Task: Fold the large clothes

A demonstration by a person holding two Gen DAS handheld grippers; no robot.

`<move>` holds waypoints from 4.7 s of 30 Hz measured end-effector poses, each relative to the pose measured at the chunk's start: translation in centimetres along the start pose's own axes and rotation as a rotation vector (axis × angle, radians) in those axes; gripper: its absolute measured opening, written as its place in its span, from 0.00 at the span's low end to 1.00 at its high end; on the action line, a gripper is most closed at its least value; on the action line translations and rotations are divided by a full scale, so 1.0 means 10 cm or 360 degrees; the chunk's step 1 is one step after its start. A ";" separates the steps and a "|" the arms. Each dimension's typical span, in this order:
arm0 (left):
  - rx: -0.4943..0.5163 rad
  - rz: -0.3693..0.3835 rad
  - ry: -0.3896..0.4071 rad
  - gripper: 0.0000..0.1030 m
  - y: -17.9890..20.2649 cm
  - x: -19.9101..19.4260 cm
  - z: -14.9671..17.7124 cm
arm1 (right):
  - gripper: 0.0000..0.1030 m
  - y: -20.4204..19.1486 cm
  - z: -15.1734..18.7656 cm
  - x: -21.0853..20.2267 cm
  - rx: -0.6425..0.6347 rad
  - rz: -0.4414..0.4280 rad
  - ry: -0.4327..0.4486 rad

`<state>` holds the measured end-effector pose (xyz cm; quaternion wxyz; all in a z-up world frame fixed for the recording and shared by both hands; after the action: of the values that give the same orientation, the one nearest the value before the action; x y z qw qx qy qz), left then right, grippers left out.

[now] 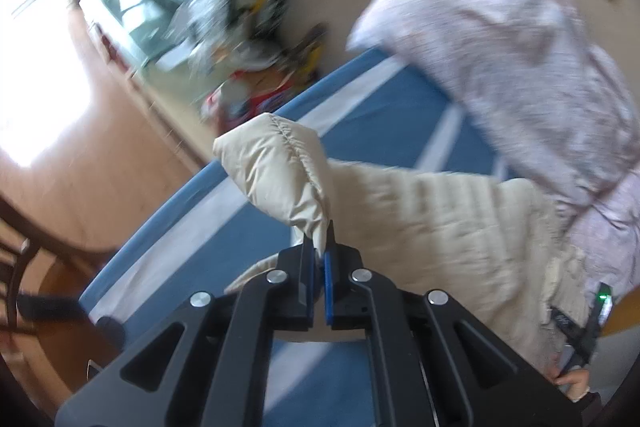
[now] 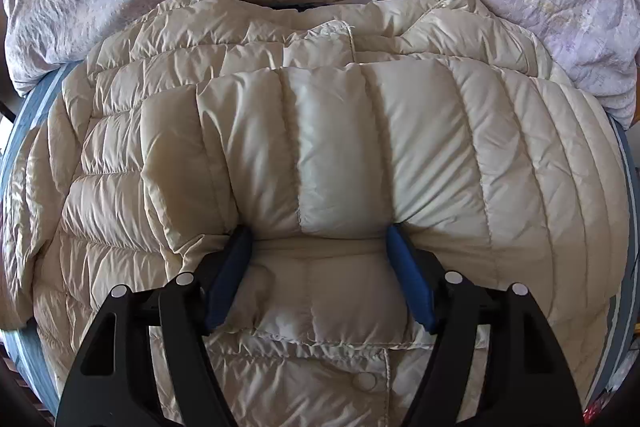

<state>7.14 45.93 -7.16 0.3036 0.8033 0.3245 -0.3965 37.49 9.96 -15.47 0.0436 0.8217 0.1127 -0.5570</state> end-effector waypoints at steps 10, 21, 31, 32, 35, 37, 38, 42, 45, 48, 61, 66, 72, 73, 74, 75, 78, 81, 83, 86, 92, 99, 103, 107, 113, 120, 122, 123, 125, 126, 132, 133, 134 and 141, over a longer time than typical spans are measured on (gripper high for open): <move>0.0376 0.0366 0.0198 0.03 2.02 -0.56 -0.27 | 0.78 0.18 0.04 -0.21 -0.0111 -0.0204 -0.0033; 0.0689 0.0620 0.0023 0.03 3.76 -0.34 0.48 | 0.82 0.85 0.10 -0.68 -0.0113 -0.0236 0.0144; 0.0827 0.0718 -0.0182 0.04 4.62 0.03 1.14 | 0.83 1.62 0.24 -0.75 0.0012 -0.0147 0.0172; 0.0837 0.0722 -0.0195 0.04 4.68 0.06 1.18 | 0.83 1.68 0.24 -0.74 0.0029 -0.0142 0.0173; 0.0873 0.0740 -0.0258 0.04 4.89 0.18 1.36 | 0.83 1.87 0.27 -0.74 0.0072 -0.0128 0.0174; 0.0887 0.0745 -0.0298 0.04 4.99 0.27 1.46 | 0.83 1.98 0.29 -0.75 0.0098 -0.0121 0.0172; 0.0887 0.0753 -0.0322 0.04 5.03 0.31 1.51 | 0.83 2.04 0.30 -0.74 0.0112 -0.0116 0.0170; 0.0895 0.0790 -0.0415 0.05 5.20 0.45 1.72 | 0.83 2.18 0.31 -0.74 0.0150 -0.0102 0.0164; 0.0899 0.0797 -0.0456 0.10 5.27 0.50 1.79 | 0.83 2.24 0.31 -0.75 0.0166 -0.0102 0.0164; 0.0871 0.0825 -0.0469 0.36 5.24 0.50 1.79 | 0.83 2.23 0.29 -0.79 0.0161 -0.0119 0.0187; 0.0928 0.0453 -0.0267 0.52 4.54 0.61 1.26 | 0.33 1.51 0.12 -0.99 0.0000 -0.0436 0.0261; 0.0932 0.0319 -0.0290 0.52 4.23 0.76 1.26 | 0.23 1.24 0.13 -0.84 -0.0056 -0.0466 0.0220; 0.0907 0.0245 -0.0328 0.52 3.98 0.90 1.27 | 0.19 1.26 0.13 -0.60 -0.0047 -0.0369 0.0139; 0.0897 0.0241 -0.0328 0.52 3.95 0.91 1.26 | 0.18 1.28 0.13 -0.57 -0.0042 -0.0353 0.0129; 0.0892 0.0235 -0.0331 0.52 3.93 0.92 1.26 | 0.18 1.30 0.14 -0.53 -0.0038 -0.0330 0.0115; 0.0889 0.0232 -0.0334 0.52 3.91 0.93 1.26 | 0.18 1.31 0.15 -0.48 -0.0032 -0.0309 0.0095; 0.0883 0.0224 -0.0339 0.53 3.86 0.94 1.26 | 0.18 1.33 0.17 -0.36 -0.0022 -0.0255 0.0046; 0.0888 0.0219 -0.0338 0.54 3.82 0.92 1.27 | 0.18 1.36 0.17 -0.24 -0.0007 -0.0213 0.0002; 0.0889 0.0220 -0.0335 0.56 3.77 0.90 1.28 | 0.17 1.38 0.15 -0.20 0.0019 -0.0210 -0.0013; 0.0900 0.0201 -0.0323 0.61 3.64 0.85 1.28 | 0.19 1.38 0.10 -0.18 0.0037 -0.0221 -0.0050; 0.0926 0.0149 -0.0308 0.74 3.24 0.68 1.35 | 0.67 1.49 0.10 -0.39 0.0078 -0.0272 -0.0100; 0.0927 0.0103 -0.0343 0.80 2.50 0.36 1.59 | 0.76 1.98 0.46 -0.93 0.0134 -0.0330 -0.0078; 0.0906 0.0102 -0.0403 0.80 2.04 0.21 1.79 | 0.76 2.40 0.94 -1.11 0.0202 -0.0387 -0.0194; 0.0869 0.0116 -0.0473 0.80 1.64 0.08 2.03 | 0.76 2.71 1.38 -1.18 0.0278 -0.0396 -0.0314; 0.0779 0.0180 -0.0588 0.79 1.26 0.03 2.36 | 0.76 3.21 1.95 -1.25 0.0469 -0.0416 -0.0443; 0.0772 0.0282 -0.0625 0.74 1.20 -0.04 2.63 | 0.75 3.27 2.33 -1.24 0.0568 -0.0590 -0.0581; 0.0766 0.0321 -0.0628 0.70 1.20 -0.09 2.69 | 0.74 3.23 2.37 -1.22 0.0576 -0.0643 -0.0596; 0.0761 0.0341 -0.0628 0.69 1.19 -0.12 2.73 | 0.72 3.21 2.40 -1.22 0.0576 -0.0666 -0.0613; 0.0747 0.0371 -0.0625 0.63 1.18 -0.18 2.79 | 0.69 3.18 2.45 -1.19 0.0579 -0.0704 -0.0647; 0.0735 0.0385 -0.0624 0.62 1.18 -0.21 2.83 | 0.69 3.17 2.46 -1.20 0.0583 -0.0726 -0.0645; 0.0656 0.0446 -0.0667 0.50 1.17 -0.27 2.99 | 0.67 3.16 2.48 -1.18 0.0630 -0.0821 -0.0689; 0.0660 0.0444 -0.0675 0.50 1.17 -0.26 3.01 | 0.67 3.15 2.48 -1.18 0.0627 -0.0824 -0.0694; 0.0663 0.0442 -0.0684 0.50 1.16 -0.25 3.03 | 0.67 3.14 2.48 -1.19 0.0622 -0.0832 -0.0702; 0.0618 0.0441 -0.0721 0.55 1.14 -0.19 3.10 | 0.67 3.12 2.52 -1.22 0.0566 -0.0872 -0.0747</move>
<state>1.30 15.38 -18.42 0.2602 0.7740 0.0545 -0.5746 17.64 -27.00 -15.38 -0.2247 0.6064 0.2164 -0.7314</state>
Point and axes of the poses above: each gripper's, at about its wrist camera, not at the fingertips, and x roughly the way its jaws point, y to its right, z to its underside, the point moved 6 cm from there along x, roughly the way its jaws point, and after that the axes turned 8 degrees about x, right-handed, at the moved point
